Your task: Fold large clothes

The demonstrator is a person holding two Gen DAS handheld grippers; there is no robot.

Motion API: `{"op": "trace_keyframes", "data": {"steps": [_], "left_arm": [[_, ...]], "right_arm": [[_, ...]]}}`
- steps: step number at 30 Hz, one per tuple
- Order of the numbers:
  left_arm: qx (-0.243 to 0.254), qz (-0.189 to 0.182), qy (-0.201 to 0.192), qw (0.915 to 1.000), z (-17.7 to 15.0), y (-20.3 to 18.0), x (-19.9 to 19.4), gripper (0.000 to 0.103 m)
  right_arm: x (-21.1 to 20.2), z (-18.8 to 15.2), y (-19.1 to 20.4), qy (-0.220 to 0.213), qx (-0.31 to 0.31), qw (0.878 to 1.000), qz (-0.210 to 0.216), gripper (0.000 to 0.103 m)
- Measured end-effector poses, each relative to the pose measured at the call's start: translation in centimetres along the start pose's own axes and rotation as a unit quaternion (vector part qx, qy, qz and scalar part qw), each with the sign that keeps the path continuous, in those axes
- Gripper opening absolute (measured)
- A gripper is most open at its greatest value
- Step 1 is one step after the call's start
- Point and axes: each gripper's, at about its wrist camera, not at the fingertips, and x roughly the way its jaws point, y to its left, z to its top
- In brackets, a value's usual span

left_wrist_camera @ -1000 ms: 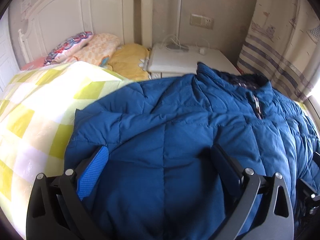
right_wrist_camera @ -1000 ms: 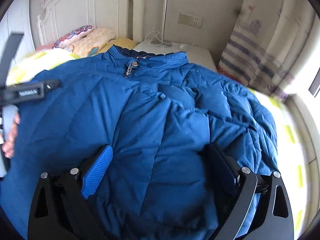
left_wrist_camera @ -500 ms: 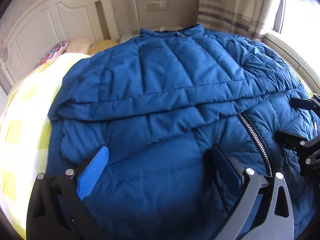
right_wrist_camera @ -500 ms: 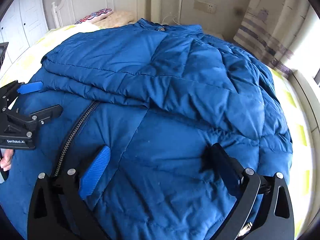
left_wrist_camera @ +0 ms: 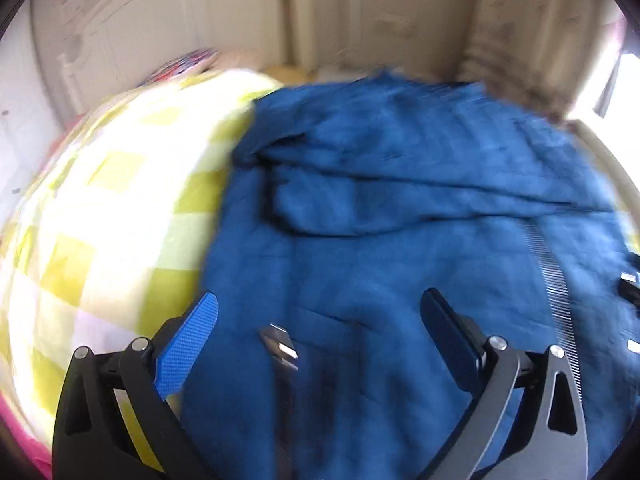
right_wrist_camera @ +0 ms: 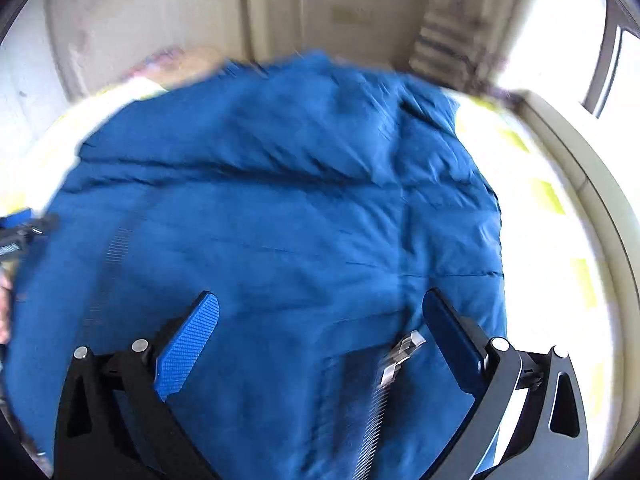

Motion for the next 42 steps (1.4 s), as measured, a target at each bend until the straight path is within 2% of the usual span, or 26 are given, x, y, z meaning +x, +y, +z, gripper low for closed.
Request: {"op": "trace_keyframes", "data": {"steps": [2, 4, 5, 6, 7, 10, 14, 16, 19, 22, 23, 26, 28, 29, 31, 35, 40, 42], "left_arm": [[0.036, -0.023, -0.010, 0.9990, -1.3, -2.4, -1.7, 0.100], [0.090, -0.028, 0.007, 0.9955, -3.2, -5.1, -1.5, 0.101], [0.109, -0.022, 0.018, 0.9936, -3.9, -6.1, -0.9, 0.101], [0.130, -0.003, 0.020, 0.9913, -4.9, -7.0, 0.0, 0.101], [0.124, -0.005, 0.004, 0.9923, -5.1, -6.6, -0.1, 0.101], [0.092, -0.025, 0.021, 0.9952, -4.7, -5.1, -0.2, 0.101], [0.087, 0.019, -0.009, 0.9960, -5.9, -3.5, -2.5, 0.101], [0.090, 0.033, -0.001, 0.9954, -6.6, -2.6, -2.3, 0.101], [0.064, 0.009, 0.015, 0.9978, -6.7, -2.0, -1.5, 0.101], [0.061, 0.006, 0.019, 0.9979, -6.5, -2.0, -1.2, 0.101], [0.061, 0.006, 0.019, 0.9979, -6.5, -2.1, -1.2, 0.101], [0.060, 0.005, 0.019, 0.9980, -6.6, -1.9, -1.2, 0.101], [0.058, 0.004, 0.019, 0.9981, -6.6, -2.0, -1.1, 0.101], [0.058, 0.003, 0.020, 0.9981, -6.6, -1.9, -1.1, 0.101], [0.054, -0.001, 0.021, 0.9983, -6.5, -1.9, -1.0, 0.101], [0.051, -0.005, 0.022, 0.9984, -6.5, -1.7, -1.0, 0.101], [0.052, -0.004, 0.022, 0.9984, -6.6, -1.7, -1.0, 0.101], [0.052, -0.004, 0.021, 0.9984, -6.6, -1.7, -1.0, 0.101]], "right_arm": [[-0.5, -1.2, 2.9, 0.001, -0.051, 0.999, 0.018, 0.098], [0.1, -2.5, 5.2, 0.018, -0.099, 0.995, 0.019, 0.098], [0.9, -3.6, 6.4, 0.035, -0.120, 0.992, 0.004, 0.098], [1.1, -4.0, 6.5, 0.032, -0.118, 0.992, -0.004, 0.098], [0.9, -4.1, 6.5, 0.033, -0.110, 0.993, -0.001, 0.098], [-0.2, -4.1, 5.6, 0.038, -0.087, 0.995, -0.005, 0.098], [-2.5, -5.4, 5.2, 0.012, -0.090, 0.996, -0.011, 0.098], [-1.3, -5.7, 4.4, 0.024, -0.096, 0.995, -0.026, 0.098], [-0.3, -6.3, 3.3, 0.020, -0.075, 0.997, -0.003, 0.098], [-0.9, -6.2, 4.0, 0.024, -0.079, 0.996, -0.026, 0.098], [-1.7, -6.0, 4.4, 0.009, -0.080, 0.996, -0.027, 0.098], [-4.2, -5.5, 5.8, -0.051, -0.104, 0.993, 0.007, 0.098], [-4.2, -5.7, 6.6, -0.065, -0.125, 0.990, 0.015, 0.098], [-3.5, -5.9, 6.9, -0.052, -0.130, 0.990, 0.020, 0.098], [-0.7, -6.7, 7.4, 0.001, -0.137, 0.990, 0.029, 0.098], [-0.7, -6.3, 7.0, 0.008, -0.117, 0.993, 0.019, 0.098], [-2.5, -6.8, 6.9, -0.012, -0.111, 0.993, 0.022, 0.098], [-1.1, -7.3, 6.9, 0.016, -0.129, 0.992, -0.004, 0.098]]}}
